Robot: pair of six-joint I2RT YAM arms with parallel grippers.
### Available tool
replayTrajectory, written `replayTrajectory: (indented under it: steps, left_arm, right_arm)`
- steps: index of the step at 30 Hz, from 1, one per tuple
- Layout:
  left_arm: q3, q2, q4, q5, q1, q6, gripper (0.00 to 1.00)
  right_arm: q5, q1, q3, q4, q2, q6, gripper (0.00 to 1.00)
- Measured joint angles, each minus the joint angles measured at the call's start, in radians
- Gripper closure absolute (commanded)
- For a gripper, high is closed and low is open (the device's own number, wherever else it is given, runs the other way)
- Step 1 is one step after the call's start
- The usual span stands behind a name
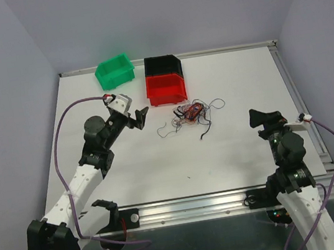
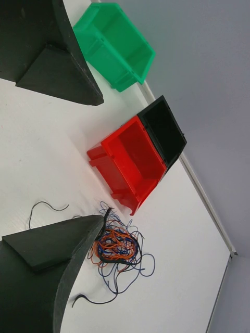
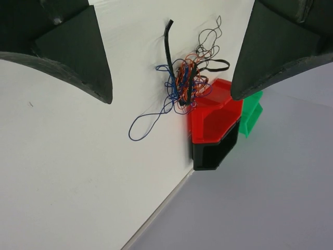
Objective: Untangle the cables
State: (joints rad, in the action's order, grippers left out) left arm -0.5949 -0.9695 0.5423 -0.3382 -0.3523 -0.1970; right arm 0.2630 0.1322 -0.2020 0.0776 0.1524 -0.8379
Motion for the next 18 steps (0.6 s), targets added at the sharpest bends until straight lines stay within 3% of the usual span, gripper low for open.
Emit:
replayTrajectory:
  steps: [3, 7, 12, 18]
  left_arm:
    - [0.000, 0.000, 0.000, -0.003, 0.000, -0.001, 0.01]
    - [0.000, -0.011, 0.002, -0.027, 0.000, -0.001, 0.01]
    - [0.000, -0.037, 0.000, -0.055, 0.000, -0.010, 0.01]
    - [-0.004, -0.068, -0.005, -0.055, 0.000, -0.024, 0.01]
  right_arm:
    - [0.010, 0.000, 0.000, -0.003, 0.037, 0.000, 0.00]
    - [-0.013, 0.000, -0.002, -0.022, 0.209, 0.023, 0.05]
    - [-0.138, 0.000, -0.064, -0.117, 0.651, 0.092, 0.12]
    - [-0.250, 0.031, -0.075, -0.344, 0.972, 0.131, 0.15]
